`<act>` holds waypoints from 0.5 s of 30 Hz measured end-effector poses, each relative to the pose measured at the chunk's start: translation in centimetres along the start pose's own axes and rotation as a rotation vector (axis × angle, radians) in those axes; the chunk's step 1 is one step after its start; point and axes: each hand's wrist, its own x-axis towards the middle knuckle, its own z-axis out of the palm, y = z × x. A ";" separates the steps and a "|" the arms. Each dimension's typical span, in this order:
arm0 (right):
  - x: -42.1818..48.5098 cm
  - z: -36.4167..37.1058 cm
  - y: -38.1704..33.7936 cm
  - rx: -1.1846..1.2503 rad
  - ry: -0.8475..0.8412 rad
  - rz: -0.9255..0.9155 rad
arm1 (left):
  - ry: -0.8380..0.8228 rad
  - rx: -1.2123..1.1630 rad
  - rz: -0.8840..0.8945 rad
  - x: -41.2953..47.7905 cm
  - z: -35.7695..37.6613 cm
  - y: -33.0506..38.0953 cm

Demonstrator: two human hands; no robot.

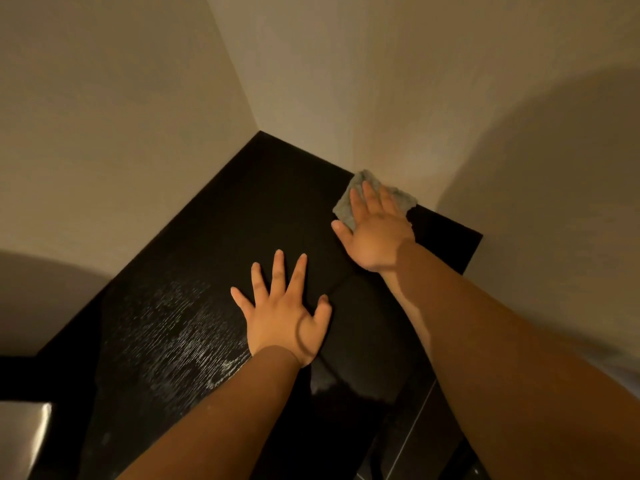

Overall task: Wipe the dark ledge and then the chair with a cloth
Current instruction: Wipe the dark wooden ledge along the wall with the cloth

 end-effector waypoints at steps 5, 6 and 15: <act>-4.3 1.3 2.4 0.034 0.075 -0.067 | 0.008 -0.004 -0.005 -0.3 0.0 0.0; -4.7 1.7 2.8 0.026 0.104 -0.065 | 0.013 -0.006 -0.005 -0.3 0.0 0.0; 3.4 0.1 -0.5 -0.052 -0.011 -0.047 | 0.017 -0.016 -0.011 -0.1 -0.2 0.1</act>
